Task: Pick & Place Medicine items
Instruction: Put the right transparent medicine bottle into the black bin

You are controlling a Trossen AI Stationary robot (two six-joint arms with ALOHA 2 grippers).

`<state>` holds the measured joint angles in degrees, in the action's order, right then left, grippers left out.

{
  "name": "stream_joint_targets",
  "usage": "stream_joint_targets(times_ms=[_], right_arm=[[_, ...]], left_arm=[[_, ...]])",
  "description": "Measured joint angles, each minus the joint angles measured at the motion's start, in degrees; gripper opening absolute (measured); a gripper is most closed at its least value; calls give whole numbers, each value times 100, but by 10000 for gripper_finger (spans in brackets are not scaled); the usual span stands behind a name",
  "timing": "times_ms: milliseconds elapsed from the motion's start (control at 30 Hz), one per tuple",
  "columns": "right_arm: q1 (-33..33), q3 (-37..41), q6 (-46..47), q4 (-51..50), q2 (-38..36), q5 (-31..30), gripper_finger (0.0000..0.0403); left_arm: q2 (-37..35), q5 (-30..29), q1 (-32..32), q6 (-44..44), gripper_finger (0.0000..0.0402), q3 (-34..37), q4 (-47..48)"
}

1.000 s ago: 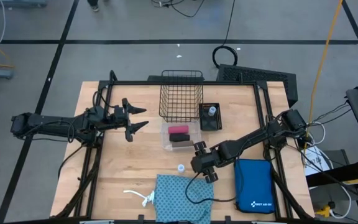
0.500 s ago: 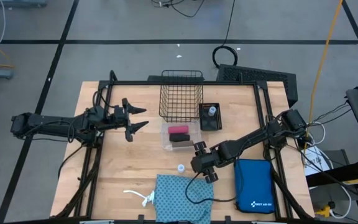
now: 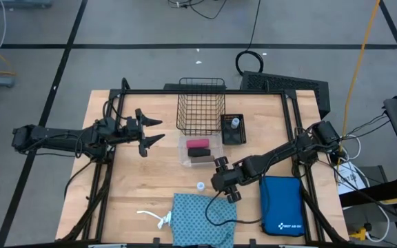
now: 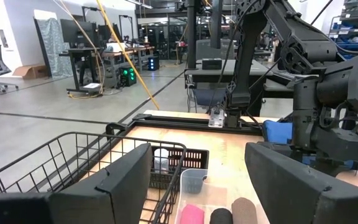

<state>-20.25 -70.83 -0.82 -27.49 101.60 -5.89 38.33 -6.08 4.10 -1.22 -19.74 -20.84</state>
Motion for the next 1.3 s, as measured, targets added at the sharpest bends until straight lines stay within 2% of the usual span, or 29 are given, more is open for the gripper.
stream_joint_targets(times_ms=[1300], right_arm=[[2,-2,11,-87,94,6,196]], left_arm=[[1,1,1,0,269,1,1]])
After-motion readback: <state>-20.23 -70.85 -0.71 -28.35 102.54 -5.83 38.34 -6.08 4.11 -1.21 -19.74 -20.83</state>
